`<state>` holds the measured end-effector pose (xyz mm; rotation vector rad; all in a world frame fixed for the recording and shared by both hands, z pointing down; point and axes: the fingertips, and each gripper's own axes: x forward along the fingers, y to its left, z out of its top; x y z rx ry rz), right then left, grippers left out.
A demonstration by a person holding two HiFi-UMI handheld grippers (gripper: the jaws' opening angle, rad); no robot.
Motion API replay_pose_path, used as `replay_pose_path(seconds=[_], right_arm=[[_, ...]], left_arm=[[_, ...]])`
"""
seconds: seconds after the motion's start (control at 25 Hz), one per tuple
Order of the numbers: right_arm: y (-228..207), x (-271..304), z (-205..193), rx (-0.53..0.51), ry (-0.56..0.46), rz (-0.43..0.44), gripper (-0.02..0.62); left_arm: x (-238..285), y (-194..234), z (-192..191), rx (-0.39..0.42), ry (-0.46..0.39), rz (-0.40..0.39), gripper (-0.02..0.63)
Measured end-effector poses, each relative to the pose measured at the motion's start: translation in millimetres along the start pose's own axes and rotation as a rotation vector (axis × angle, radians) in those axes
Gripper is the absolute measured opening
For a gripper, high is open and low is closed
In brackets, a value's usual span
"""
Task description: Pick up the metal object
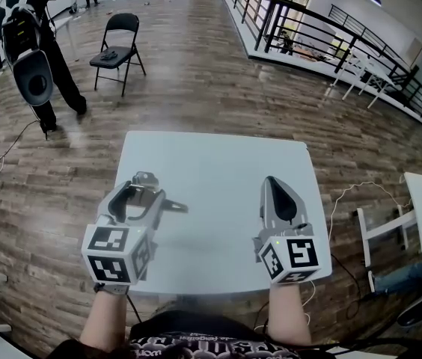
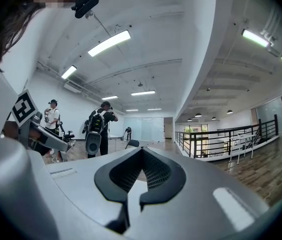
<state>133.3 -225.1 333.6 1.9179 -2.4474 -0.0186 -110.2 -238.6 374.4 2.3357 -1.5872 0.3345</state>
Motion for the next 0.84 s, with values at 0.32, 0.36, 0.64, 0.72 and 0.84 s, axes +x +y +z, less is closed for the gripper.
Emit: replay_pose_path(seconds=[0.32,0.36,0.64,0.72,0.84], right_arm=[[-6.1,-1.0,1.2,0.006,-0.003,-0.007,0.009],[-6.2,-1.2,1.6,0.005,-0.003,-0.007,0.009],[-8.0,0.0,2.4,0.007,-0.003,-0.003,0.009],[-7.8,-0.3,2.8,0.01,-0.004,-0.004,0.009],[-6.2,-1.1,3.7,0.011,-0.005,-0.005,0.009]], left_arm=[[0.2,-3.3,3.8,-0.005,-0.006,0.002,0.293],[-0.2,-3.3,4.7,-0.007,-0.008,0.003,0.293],[2.6,-2.5,3.7,-0.002,-0.001,0.011,0.293],[2.1,-2.4,5.0,0.009,-0.001,0.012,0.293],[0.8,-2.1,6.2,0.013,-0.003,0.01,0.293]])
